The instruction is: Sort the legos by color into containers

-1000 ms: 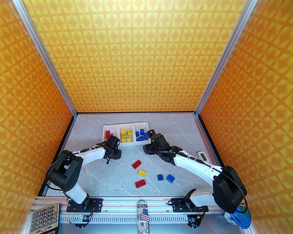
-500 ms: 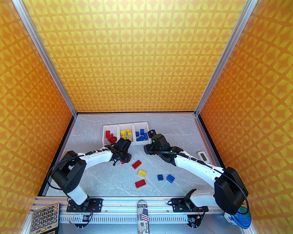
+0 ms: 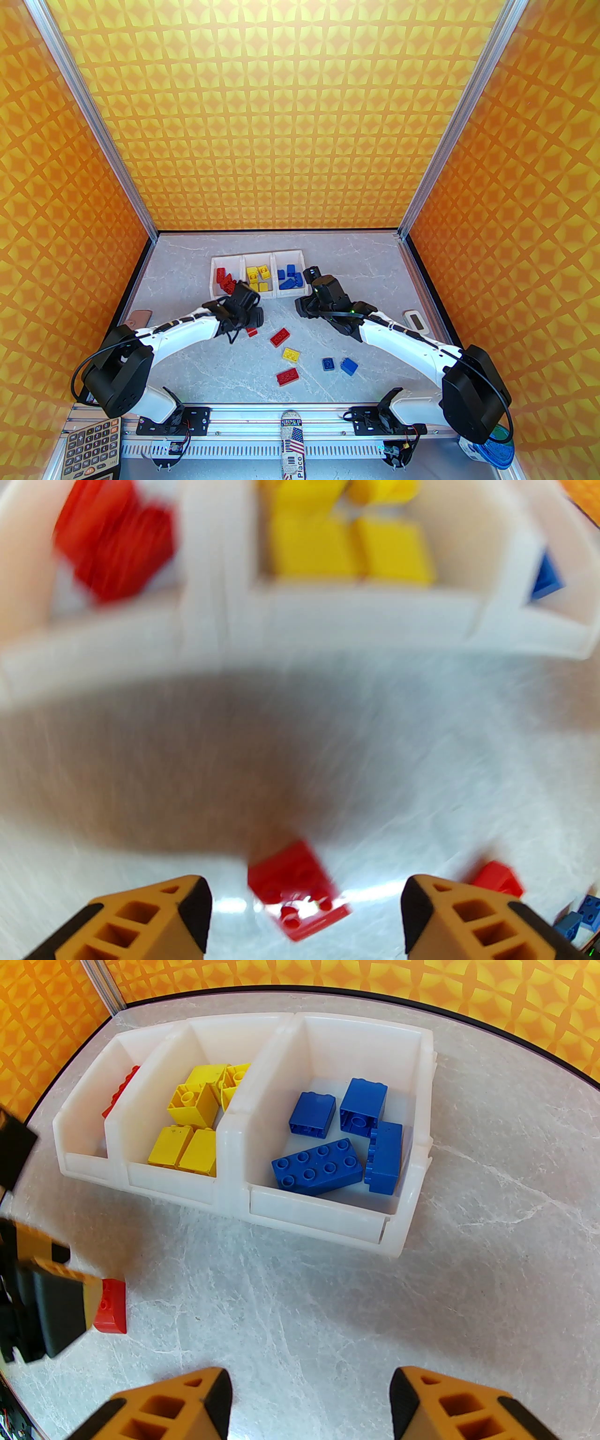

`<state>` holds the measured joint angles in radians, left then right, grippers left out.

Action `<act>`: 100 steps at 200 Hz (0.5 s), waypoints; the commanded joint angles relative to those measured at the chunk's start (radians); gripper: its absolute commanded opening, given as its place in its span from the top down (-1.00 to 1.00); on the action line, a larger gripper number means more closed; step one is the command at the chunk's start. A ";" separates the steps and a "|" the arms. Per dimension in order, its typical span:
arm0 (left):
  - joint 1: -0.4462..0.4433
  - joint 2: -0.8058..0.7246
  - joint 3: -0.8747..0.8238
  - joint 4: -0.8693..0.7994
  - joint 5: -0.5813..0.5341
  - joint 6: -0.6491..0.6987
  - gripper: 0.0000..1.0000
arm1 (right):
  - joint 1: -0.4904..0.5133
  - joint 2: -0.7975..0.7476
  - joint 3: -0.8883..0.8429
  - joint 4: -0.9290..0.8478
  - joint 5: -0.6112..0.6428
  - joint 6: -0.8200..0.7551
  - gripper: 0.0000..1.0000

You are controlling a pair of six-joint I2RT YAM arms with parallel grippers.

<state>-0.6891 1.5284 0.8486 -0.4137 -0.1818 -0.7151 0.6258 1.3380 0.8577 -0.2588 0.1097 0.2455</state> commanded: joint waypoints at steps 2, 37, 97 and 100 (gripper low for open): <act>-0.030 -0.012 -0.021 -0.003 -0.064 -0.141 -0.44 | -0.003 -0.026 -0.016 -0.015 0.010 -0.009 -0.21; -0.047 0.030 -0.010 -0.001 -0.070 -0.153 -0.44 | -0.003 -0.032 -0.022 -0.011 0.008 -0.008 -0.21; -0.064 0.109 0.024 -0.005 -0.070 -0.147 -0.26 | -0.002 -0.032 -0.022 -0.011 0.010 -0.007 -0.22; -0.064 0.112 0.025 -0.005 -0.071 -0.147 -0.25 | -0.002 -0.030 -0.022 -0.012 0.009 -0.008 -0.21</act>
<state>-0.7444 1.6184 0.8402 -0.4137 -0.2272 -0.8532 0.6258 1.3273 0.8455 -0.2649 0.1097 0.2455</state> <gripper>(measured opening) 0.643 0.608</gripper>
